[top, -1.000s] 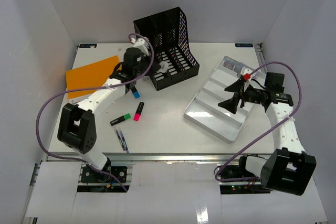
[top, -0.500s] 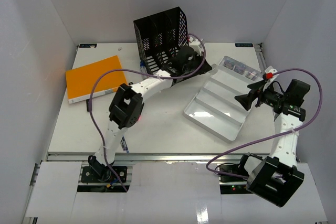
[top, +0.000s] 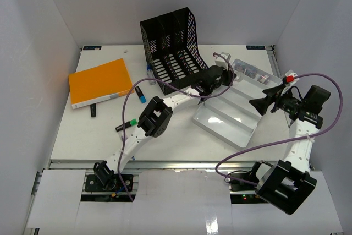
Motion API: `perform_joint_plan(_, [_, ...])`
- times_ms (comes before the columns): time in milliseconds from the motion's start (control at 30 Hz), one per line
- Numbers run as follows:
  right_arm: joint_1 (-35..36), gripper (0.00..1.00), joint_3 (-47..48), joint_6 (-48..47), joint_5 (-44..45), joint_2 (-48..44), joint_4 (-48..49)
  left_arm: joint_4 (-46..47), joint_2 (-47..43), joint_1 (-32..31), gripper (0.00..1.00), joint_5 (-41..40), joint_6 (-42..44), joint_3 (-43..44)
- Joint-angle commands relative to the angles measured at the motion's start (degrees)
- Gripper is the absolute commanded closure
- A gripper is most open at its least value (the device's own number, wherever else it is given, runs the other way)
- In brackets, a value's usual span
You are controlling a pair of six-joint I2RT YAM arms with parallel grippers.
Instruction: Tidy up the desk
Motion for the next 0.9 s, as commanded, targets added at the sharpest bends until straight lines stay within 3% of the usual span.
perform_joint_plan(0, [-0.7, 0.05, -0.5, 1.8, -2.8, 0.7, 2.5, 6.3, 2.6, -0.1, 1.00, -7.9, 4.1, 5.7])
perform_joint_plan(333, [-1.2, 0.05, -1.3, 3.1, -4.7, 0.8, 4.1, 6.5, 5.3, -0.1, 0.96, -10.8, 7.3, 6.3])
perform_joint_plan(600, [-1.4, 0.05, -2.1, 3.7, -4.8, 0.8, 5.4, 4.9, 3.3, -0.3, 0.50, -8.0, 5.5, 6.0])
perform_joint_plan(733, [-1.4, 0.05, -2.4, 3.2, -5.0, 0.8, 5.5, 3.8, -0.1, -0.6, 0.40, -6.1, 5.5, 3.6])
perform_joint_plan(867, [-1.6, 0.05, -2.8, 1.7, -5.5, 0.3, 4.6, 2.4, -6.4, -0.6, 0.38, -5.4, 5.8, -1.2])
